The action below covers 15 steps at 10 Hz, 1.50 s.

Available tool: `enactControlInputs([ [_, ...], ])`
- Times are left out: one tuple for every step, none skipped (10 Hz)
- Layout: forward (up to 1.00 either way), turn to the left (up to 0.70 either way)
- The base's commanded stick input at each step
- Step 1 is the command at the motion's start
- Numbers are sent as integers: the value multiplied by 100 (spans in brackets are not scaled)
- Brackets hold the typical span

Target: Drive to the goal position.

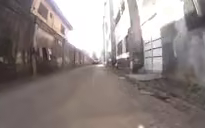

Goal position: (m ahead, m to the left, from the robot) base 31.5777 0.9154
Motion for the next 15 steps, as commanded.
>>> enactControlInputs([
  [100, 0],
  [100, 0],
  [100, 0],
  [100, 0],
  [100, 0],
  [100, 0],
  [100, 0],
  [100, 0],
  [100, 0],
  [100, 0],
  [100, 0],
  [100, 0],
  [100, 0],
  [100, 0],
  [100, 0],
])
